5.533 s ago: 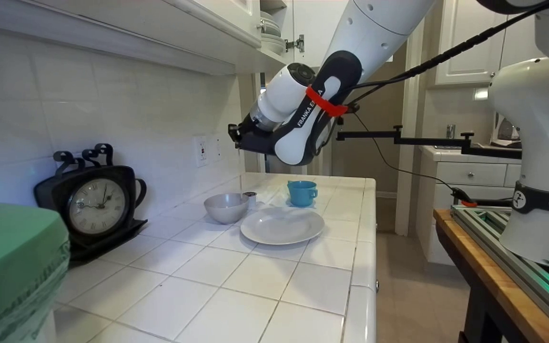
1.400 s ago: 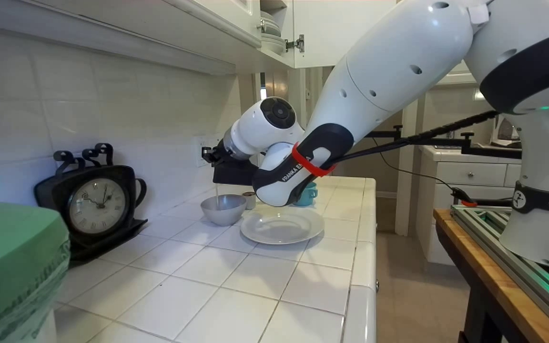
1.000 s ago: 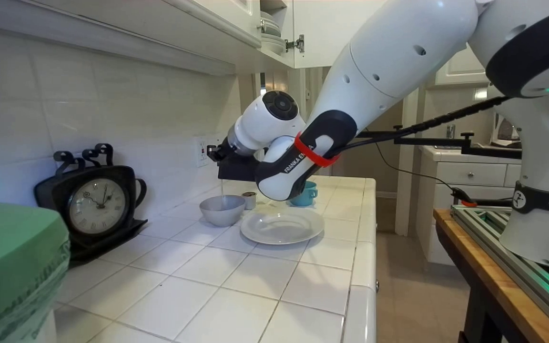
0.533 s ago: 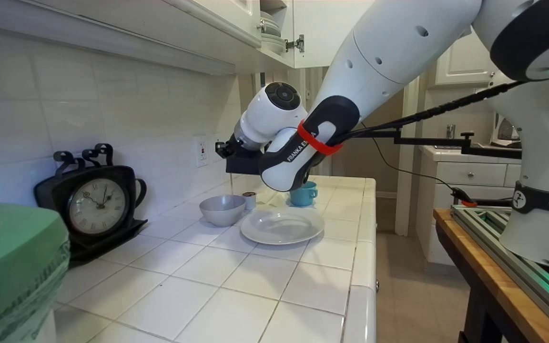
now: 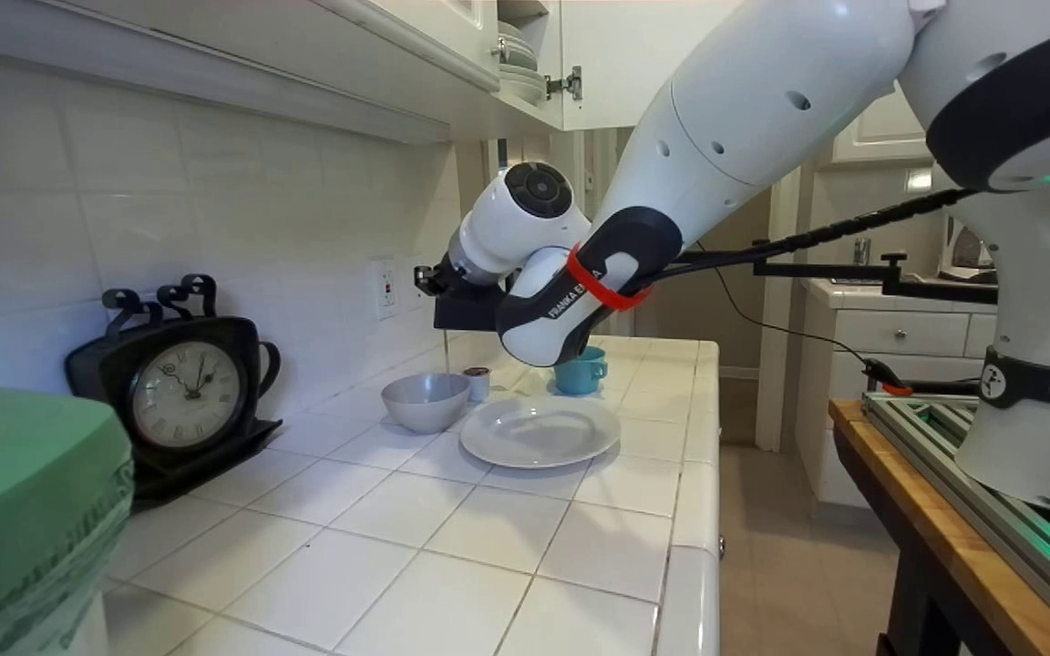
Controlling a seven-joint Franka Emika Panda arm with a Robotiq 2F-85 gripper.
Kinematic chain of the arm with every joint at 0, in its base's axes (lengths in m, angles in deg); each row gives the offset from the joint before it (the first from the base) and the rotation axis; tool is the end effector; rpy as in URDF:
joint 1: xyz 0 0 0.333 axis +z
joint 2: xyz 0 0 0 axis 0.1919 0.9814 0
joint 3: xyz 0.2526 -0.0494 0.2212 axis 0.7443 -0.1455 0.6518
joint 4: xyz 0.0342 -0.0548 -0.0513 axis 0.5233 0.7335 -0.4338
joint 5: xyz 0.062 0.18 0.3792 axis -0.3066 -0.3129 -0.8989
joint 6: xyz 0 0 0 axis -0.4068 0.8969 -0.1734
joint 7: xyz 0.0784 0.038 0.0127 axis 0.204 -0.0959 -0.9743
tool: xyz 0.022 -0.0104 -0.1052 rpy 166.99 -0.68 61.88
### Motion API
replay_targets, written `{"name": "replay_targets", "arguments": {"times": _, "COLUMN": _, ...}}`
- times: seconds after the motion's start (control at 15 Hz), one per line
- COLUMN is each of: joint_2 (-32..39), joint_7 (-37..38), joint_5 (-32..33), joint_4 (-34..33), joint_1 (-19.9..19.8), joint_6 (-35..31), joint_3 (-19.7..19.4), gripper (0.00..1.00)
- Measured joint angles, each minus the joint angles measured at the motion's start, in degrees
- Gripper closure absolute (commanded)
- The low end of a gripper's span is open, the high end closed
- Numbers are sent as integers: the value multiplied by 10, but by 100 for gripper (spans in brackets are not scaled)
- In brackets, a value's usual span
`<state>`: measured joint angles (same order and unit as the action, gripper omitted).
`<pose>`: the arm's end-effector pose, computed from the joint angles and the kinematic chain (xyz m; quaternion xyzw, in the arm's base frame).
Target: Use the stirrer on the plate to stir the contents in the bowl then place it back on the plate
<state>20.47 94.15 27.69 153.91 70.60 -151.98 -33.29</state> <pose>0.6783 -0.0215 0.2555 0.7434 -0.3913 0.5201 0.1543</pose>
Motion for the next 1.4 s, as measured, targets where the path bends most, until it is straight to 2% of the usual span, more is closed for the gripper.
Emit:
{"name": "replay_targets", "arguments": {"times": 0.47, "joint_2": 33, "joint_7": 20, "joint_5": -1, "joint_4": -14, "joint_1": 8, "joint_6": -26, "joint_3": 2, "gripper": 99}}
{"name": "replay_targets", "arguments": {"times": 0.73, "joint_2": 36, "joint_7": 20, "joint_5": -4, "joint_4": -16, "joint_1": 9, "joint_6": -63, "joint_3": 9, "gripper": 99}}
{"name": "replay_targets", "arguments": {"times": 1.13, "joint_2": -3, "joint_7": 13, "joint_5": -4, "joint_4": -14, "joint_1": 3, "joint_6": -135, "joint_3": 59, "gripper": 99}}
{"name": "replay_targets", "arguments": {"times": 1.4, "joint_2": -59, "joint_7": -20, "joint_5": -4, "joint_4": -1, "joint_1": -9, "joint_6": -138, "joint_3": 91, "gripper": 99}}
